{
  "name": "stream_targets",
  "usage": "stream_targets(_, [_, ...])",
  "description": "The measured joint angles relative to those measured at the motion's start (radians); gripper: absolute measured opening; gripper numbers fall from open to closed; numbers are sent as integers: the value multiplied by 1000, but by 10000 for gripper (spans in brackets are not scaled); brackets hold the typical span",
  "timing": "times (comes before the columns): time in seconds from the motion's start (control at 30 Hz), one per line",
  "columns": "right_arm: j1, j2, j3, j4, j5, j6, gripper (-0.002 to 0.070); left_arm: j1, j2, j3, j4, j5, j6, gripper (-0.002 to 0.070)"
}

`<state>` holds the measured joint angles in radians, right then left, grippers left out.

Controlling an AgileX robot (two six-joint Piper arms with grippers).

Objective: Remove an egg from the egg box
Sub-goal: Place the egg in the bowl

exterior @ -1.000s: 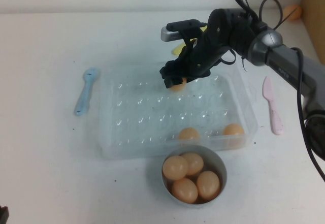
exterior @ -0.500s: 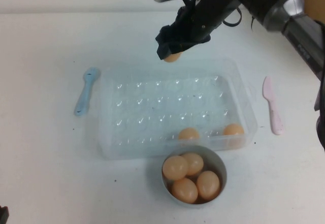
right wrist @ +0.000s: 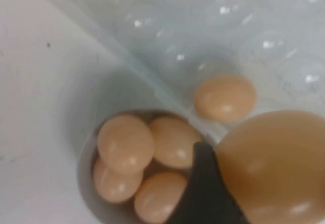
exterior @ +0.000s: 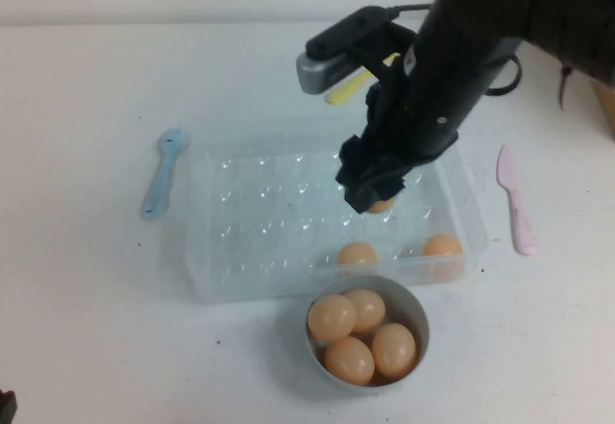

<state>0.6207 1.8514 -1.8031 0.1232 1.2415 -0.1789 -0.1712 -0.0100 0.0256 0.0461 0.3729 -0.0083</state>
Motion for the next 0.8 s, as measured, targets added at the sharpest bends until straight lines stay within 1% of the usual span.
stream_targets(0.13, [0,-139,197,5,0,10,427,0,0,0,0,0,0,-3])
stream_targets(0.23, [0,-217,340,71,-19,14,427,0,0,0,0,0,0,-3])
stream_targets(0.33, [3,-263,475,122,-126,17,427,0,0,0,0,0,0,-3])
stream_targets(0.4, [4,-267,524,130,-197,18,427,0,0,0,0,0,0,-3])
stream_targets(0.53, [4,-251,544,132,-269,13,427,0,0,0,0,0,0,-3])
stream_targets(0.8, [4,-157,544,130,-278,-30,427,0,0,0,0,0,0,-3])
